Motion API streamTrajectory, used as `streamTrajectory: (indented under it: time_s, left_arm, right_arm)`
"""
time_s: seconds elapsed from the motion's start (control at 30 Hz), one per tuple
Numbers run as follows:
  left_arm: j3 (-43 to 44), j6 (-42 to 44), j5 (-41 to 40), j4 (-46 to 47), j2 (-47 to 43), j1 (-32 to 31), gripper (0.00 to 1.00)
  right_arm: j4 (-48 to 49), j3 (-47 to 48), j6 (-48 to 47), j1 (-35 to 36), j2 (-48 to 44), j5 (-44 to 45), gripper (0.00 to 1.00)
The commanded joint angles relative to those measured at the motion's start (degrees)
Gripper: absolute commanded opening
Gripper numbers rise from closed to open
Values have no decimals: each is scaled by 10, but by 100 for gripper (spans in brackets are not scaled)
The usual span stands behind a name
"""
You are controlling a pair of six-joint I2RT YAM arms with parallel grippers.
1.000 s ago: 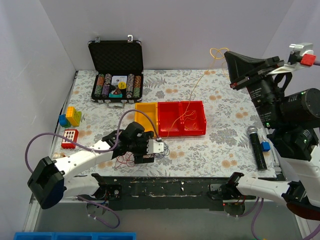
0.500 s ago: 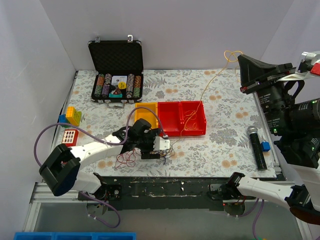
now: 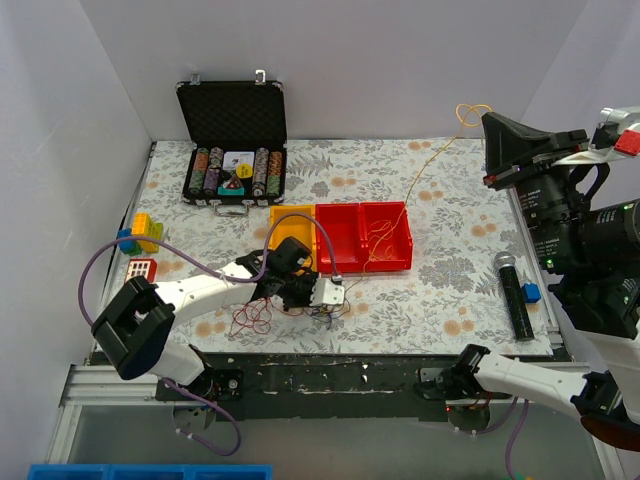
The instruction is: Untangle the cables
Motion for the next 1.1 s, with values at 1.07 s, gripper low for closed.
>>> streamTrajectory:
  time_s: [1.07]
  left_arm:
    - [-215,200,-276,-84,-226,3,0]
  right_arm:
    - [182,304,-226,7,84,82,1]
